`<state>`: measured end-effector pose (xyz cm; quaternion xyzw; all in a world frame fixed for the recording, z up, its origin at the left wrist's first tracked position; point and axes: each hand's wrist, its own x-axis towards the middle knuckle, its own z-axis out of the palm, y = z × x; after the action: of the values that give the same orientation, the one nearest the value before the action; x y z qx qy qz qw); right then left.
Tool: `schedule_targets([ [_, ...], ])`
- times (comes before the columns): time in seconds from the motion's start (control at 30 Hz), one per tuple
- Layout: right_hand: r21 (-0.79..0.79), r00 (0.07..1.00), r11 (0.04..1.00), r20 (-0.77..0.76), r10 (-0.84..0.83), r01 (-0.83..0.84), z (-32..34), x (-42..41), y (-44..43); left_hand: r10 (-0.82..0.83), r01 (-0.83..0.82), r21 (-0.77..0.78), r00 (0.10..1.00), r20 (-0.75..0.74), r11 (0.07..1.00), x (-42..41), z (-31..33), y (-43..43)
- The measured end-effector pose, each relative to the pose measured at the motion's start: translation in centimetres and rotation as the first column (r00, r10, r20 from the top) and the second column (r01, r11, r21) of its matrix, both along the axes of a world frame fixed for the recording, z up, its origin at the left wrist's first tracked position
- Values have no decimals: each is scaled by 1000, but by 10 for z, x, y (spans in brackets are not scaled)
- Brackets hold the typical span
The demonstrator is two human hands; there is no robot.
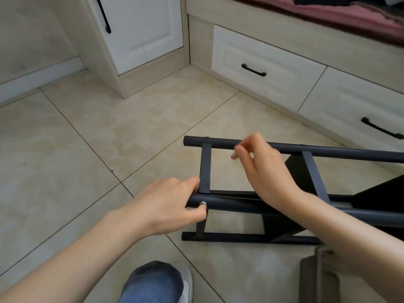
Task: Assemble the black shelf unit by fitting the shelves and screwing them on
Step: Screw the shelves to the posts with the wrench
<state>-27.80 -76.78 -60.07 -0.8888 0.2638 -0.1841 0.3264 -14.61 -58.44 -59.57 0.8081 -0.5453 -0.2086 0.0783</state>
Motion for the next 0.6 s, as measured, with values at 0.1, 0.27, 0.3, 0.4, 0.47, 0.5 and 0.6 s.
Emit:
schedule_targets([
  [0.1, 19, 999, 1000, 33, 22, -23, 0, 38, -9, -27, 27, -6, 999, 21, 1000, 3, -4, -1],
  [0.27, 79, 991, 992, -76, 109, -103, -6, 90, -16, -24, 24, 2, 999, -33, 1000, 10, -16, -2],
  [0.3, 106, 987, 988, -102, 120, -109, -8, 97, -15, -22, 22, 11, 997, -73, 1000, 11, -18, -1],
  [0.4, 80, 974, 991, -192, 123, -109, -18, 108, -13, -14, 16, 14, 987, -159, 1000, 12, -22, 2],
  [0.47, -9, 963, 993, -247, 110, -116, -24, 110, -12, -10, 10, 2, 978, -209, 1000, 11, -23, 4],
  [0.5, -52, 958, 991, -266, 105, -123, -26, 110, -12, -8, 8, -3, 972, -234, 1000, 10, -24, 4],
  [0.6, -125, 951, 982, -293, 101, -142, -28, 109, -11, -13, 7, -21, 956, -294, 1000, 8, -24, 6],
])
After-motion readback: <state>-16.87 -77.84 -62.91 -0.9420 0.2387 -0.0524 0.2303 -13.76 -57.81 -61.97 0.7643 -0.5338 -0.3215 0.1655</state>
